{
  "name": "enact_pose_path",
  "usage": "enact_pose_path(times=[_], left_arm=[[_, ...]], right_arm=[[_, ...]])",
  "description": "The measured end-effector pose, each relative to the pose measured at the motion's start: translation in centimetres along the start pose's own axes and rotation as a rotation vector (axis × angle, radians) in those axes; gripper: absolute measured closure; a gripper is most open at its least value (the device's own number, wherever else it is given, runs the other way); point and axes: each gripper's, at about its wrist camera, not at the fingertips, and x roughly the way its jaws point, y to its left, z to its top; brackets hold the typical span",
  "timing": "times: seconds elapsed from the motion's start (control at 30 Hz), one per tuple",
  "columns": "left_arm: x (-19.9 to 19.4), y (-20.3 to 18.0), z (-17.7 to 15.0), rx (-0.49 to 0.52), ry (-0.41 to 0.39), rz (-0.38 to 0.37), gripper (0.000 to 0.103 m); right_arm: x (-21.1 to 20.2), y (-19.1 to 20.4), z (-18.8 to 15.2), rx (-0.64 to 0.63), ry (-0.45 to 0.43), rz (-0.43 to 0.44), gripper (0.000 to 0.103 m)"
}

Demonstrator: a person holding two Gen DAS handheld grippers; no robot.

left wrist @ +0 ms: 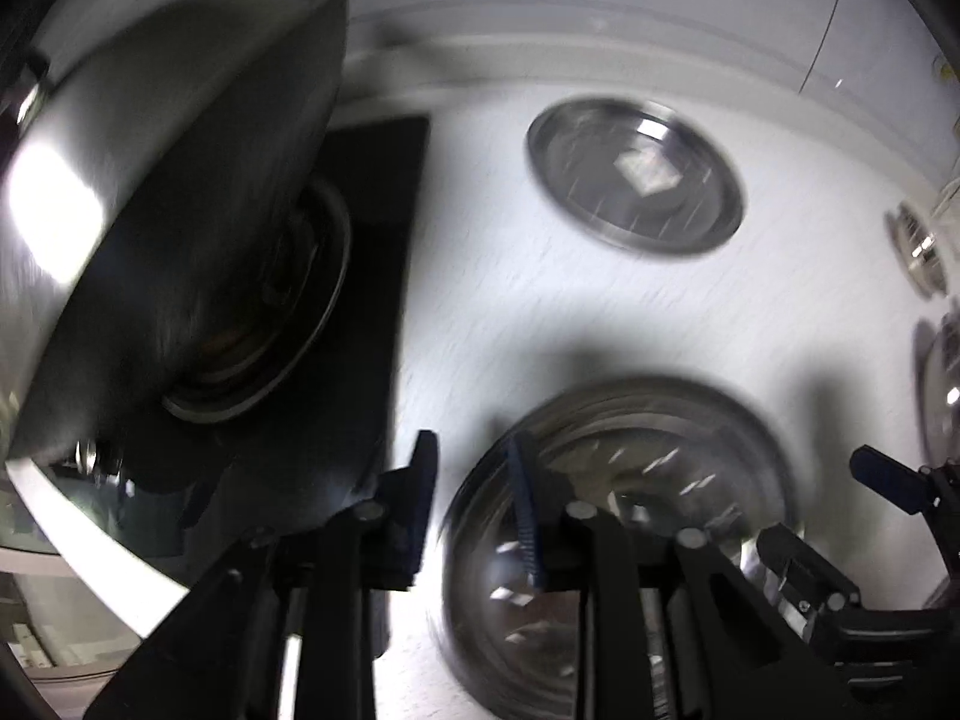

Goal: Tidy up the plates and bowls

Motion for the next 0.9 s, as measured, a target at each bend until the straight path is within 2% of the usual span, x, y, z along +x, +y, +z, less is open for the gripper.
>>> enact_pose_path(times=[0.13,0.37,0.47,0.57,0.73,0.9], left_arm=[[-0.2,-1.5,3.9,-0.002,-0.018,-0.036,0.067],[2.6,-3.5,11.9,-0.021,-0.044,0.019,0.067],[5.1,-4.2,14.9,-0.042,-0.02,0.036,0.067],[7.2,-4.5,16.6,-0.062,0.016,0.046,0.067],[10.4,-5.3,18.8,-0.084,0.068,0.059,0.067],[12.9,-5.5,19.6,-0.107,0.106,0.068,0.067]], right_arm=[[-1.7,-2.1,3.2,0.033,-0.078,-0.038,0.031],[-0.4,-6.9,11.9,0.085,-0.17,-0.136,0.03],[1.8,-8.5,15.3,0.095,-0.166,-0.166,0.03],[4.2,-10.0,17.4,0.121,-0.133,-0.162,0.03],[6.8,-12.1,18.9,0.179,-0.08,-0.119,0.03],[9.6,-12.5,20.4,0.175,-0.048,-0.091,0.03]])
